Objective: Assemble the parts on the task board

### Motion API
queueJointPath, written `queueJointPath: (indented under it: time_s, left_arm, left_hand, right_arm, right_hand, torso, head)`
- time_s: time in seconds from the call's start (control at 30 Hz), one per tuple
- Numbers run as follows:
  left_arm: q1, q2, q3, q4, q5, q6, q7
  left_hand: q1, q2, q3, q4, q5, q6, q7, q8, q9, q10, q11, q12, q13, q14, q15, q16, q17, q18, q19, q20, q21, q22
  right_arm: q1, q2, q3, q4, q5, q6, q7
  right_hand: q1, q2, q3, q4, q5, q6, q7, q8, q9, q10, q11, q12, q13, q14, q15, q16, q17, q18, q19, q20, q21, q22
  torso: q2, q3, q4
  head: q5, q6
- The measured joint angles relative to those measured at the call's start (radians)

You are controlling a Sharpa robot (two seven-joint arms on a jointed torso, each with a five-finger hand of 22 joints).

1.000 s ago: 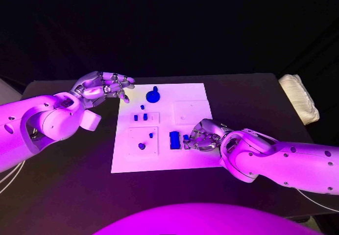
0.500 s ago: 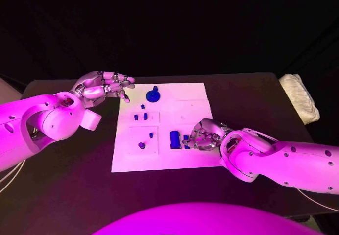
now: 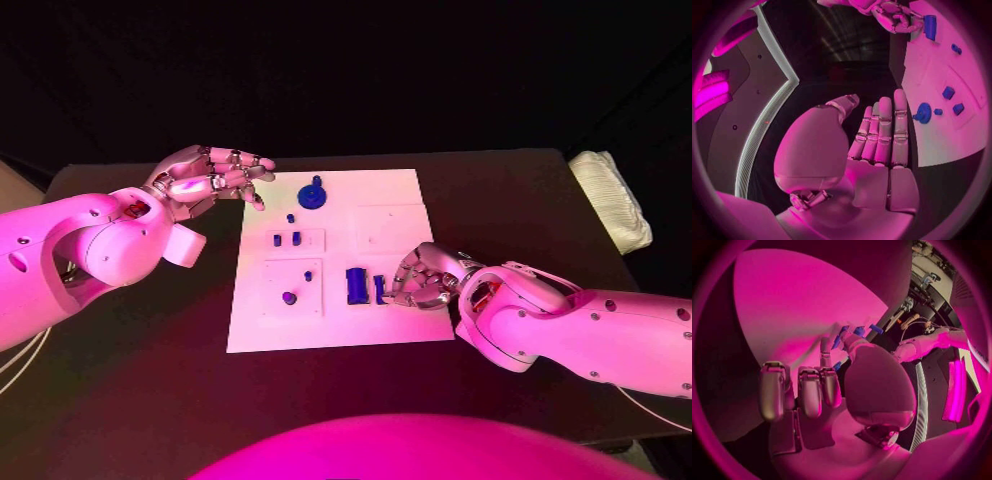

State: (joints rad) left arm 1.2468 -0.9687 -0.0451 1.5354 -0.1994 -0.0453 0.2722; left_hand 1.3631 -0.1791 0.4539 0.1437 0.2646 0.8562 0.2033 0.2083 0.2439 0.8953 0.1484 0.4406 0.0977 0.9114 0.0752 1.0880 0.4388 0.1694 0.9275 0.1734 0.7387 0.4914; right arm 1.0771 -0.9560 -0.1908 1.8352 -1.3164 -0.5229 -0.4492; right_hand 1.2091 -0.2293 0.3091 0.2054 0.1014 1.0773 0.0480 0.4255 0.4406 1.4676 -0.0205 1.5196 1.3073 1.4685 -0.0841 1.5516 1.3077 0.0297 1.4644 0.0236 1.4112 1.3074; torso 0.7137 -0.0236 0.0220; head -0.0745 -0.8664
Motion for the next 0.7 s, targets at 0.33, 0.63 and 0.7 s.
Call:
queueJointPath:
  time_s: [0.33, 0.63, 0.7]
  left_arm:
    - [0.0, 0.002, 0.0, -0.001, 0.0, 0.001, 0.0]
    - [0.0, 0.001, 0.0, -0.001, 0.0, 0.002, -0.001]
    - [0.0, 0.001, 0.0, -0.001, 0.0, 0.002, -0.001]
  left_hand:
    - [0.005, 0.005, 0.0, 0.0, 0.0, 0.0, 0.0, 0.0, 0.0, 0.0, 0.0, 0.0, 0.0, 0.0, 0.0, 0.0, 0.0, 0.0, 0.0, 0.0, 0.0, -0.002]
    - [0.005, 0.005, 0.003, 0.003, 0.0, 0.0, 0.0, 0.0, 0.0, 0.0, 0.0, 0.0, 0.0, 0.0, 0.0, 0.0, 0.0, 0.0, 0.0, 0.0, 0.0, -0.002]
    - [0.005, 0.005, 0.003, 0.003, 0.0, 0.0, 0.0, 0.0, 0.0, 0.0, 0.0, 0.0, 0.0, 0.0, 0.0, 0.0, 0.0, 0.0, 0.0, 0.0, 0.0, -0.002]
  right_arm:
    - [0.001, 0.022, 0.003, -0.017, -0.021, 0.005, 0.012]
    - [-0.002, 0.029, 0.003, -0.021, -0.046, 0.001, 0.009]
    - [-0.003, 0.026, 0.002, -0.018, -0.047, -0.002, 0.009]
  right_hand:
    - [0.052, 0.018, -0.003, -0.009, -0.036, 0.004, -0.004, 0.0, -0.008, -0.003, -0.003, 0.0, 0.0, 0.0, 0.0, 0.0, 0.0, 0.0, 0.0, 0.0, 0.0, 0.0]
    - [0.053, 0.018, -0.022, 0.014, 0.031, 0.007, -0.007, 0.0, -0.016, -0.003, -0.003, 0.0, 0.0, -0.004, -0.003, 0.0, 0.0, 0.0, 0.001, -0.001, 0.0, 0.0]
    - [0.052, 0.018, -0.033, 0.028, 0.062, 0.007, -0.007, 0.0, -0.019, -0.003, -0.003, 0.0, 0.0, -0.004, -0.003, 0.0, 0.0, 0.0, 0.004, -0.004, 0.0, 0.0]
  torso:
    - [0.0, 0.0003, 0.0002]
    - [0.0, -0.0012, -0.001]
    - [0.0, -0.0012, -0.001]
  head:
    - [-0.003, 0.0]
    - [-0.007, -0.003]
    - [-0.007, -0.002]
